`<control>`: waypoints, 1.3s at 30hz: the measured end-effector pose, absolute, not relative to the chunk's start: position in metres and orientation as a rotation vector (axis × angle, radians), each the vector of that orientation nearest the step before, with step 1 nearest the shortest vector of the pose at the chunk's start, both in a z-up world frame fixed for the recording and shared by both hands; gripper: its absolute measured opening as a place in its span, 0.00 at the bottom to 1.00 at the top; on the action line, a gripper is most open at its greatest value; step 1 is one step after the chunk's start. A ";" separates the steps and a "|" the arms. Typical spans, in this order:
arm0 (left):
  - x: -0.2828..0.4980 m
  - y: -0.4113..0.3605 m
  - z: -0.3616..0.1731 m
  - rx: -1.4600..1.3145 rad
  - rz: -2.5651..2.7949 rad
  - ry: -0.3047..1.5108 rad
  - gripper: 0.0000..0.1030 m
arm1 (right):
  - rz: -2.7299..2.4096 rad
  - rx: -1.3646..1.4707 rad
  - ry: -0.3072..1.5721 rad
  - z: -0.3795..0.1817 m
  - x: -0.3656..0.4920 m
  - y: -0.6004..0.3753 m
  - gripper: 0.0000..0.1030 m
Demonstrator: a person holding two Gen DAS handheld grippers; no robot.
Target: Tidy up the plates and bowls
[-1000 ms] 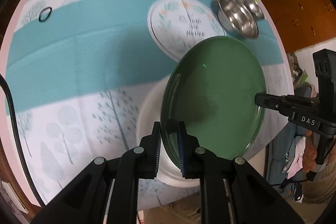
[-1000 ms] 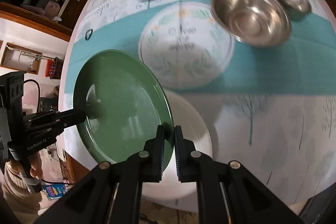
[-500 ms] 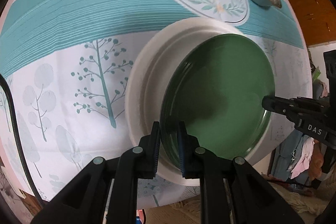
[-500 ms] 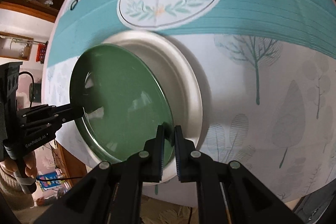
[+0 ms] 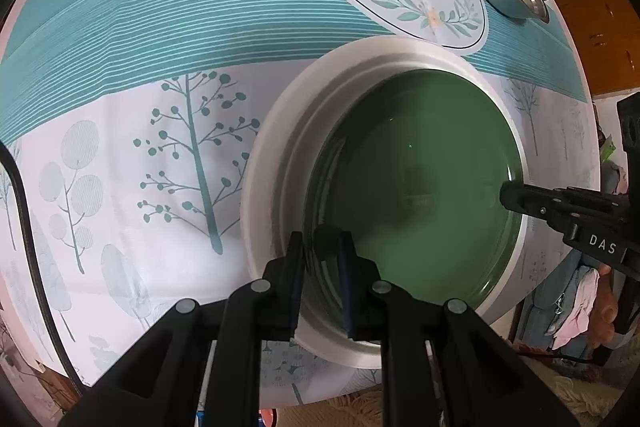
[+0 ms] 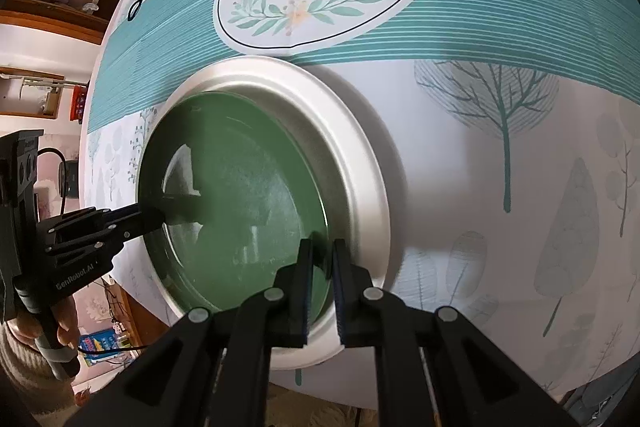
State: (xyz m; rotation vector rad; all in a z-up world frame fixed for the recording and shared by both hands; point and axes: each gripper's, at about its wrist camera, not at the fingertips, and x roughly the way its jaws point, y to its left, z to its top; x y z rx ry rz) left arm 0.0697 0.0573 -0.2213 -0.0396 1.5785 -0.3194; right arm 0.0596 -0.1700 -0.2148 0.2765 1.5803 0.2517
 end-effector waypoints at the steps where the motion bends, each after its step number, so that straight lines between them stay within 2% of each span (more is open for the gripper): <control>1: 0.070 0.057 -0.222 -0.044 -0.321 1.578 0.14 | 0.251 0.279 1.581 -0.215 0.060 -0.171 0.09; 7: 0.071 0.056 -0.222 -0.064 -0.329 1.580 0.17 | 0.248 0.278 1.582 -0.216 0.061 -0.171 0.09; 9: 0.072 0.056 -0.222 -0.072 -0.335 1.580 0.23 | 0.247 0.263 1.579 -0.215 0.061 -0.168 0.10; 19: 0.067 0.047 -0.217 -0.044 -0.354 1.565 0.36 | 0.234 0.175 1.574 -0.210 0.058 -0.154 0.13; 21: 0.066 0.045 -0.212 -0.038 -0.356 1.548 0.47 | 0.231 0.170 1.573 -0.208 0.058 -0.154 0.13; 31: 0.066 0.041 -0.188 -0.006 -0.361 1.476 0.56 | 0.235 0.119 1.511 -0.185 0.054 -0.151 0.18; 39: 0.055 0.035 -0.168 0.000 -0.370 1.425 0.68 | 0.264 0.082 1.483 -0.171 0.044 -0.143 0.18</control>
